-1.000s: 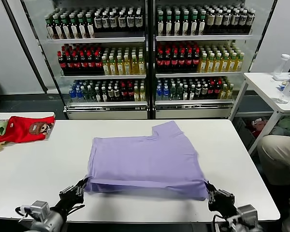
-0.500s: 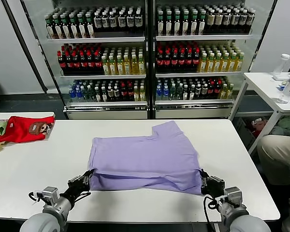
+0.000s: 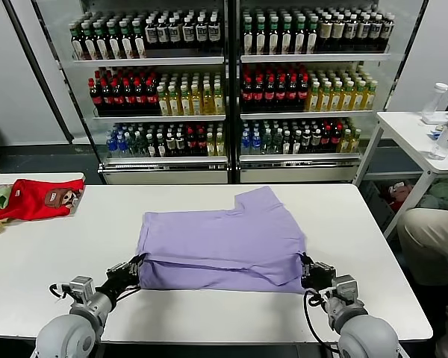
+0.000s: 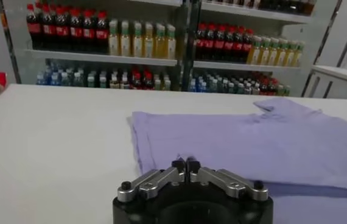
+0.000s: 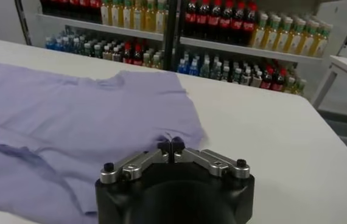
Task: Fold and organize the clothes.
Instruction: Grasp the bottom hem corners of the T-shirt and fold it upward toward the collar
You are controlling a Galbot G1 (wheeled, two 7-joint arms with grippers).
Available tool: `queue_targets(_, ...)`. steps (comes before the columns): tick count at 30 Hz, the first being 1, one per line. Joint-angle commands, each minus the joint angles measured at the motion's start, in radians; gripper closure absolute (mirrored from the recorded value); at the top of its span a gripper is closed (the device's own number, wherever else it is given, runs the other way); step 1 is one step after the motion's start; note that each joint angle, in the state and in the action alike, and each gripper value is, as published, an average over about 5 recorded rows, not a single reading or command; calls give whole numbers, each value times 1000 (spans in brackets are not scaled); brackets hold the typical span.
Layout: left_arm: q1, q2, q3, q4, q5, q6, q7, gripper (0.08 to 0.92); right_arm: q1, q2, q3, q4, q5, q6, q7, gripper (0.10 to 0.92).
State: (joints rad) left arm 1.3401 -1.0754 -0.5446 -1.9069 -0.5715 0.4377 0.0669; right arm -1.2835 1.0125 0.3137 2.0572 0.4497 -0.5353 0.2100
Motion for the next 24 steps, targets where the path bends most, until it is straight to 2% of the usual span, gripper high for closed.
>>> queue_targets(1,-50,2,12,33,10,1,9,912,30,5,-17,-25,-5,-1,1,909)
queue_targets(12,-58,6,18,66,68,5,12,912,59,31,-40,-67,-27,-12,4,909)
queue_targets(15,-56,0,21,80,109,5,15,901,70,42,-54,-85,-34,-21,2,884)
queue_targets(18,-46,-4,13,78,113,4,15,848,73,51,-57,-95,-36,-21,2,810)
queue_targets(24,45,28,-58,0,57,5,1,678,0,27,7,-27,-19,-21,0,638)
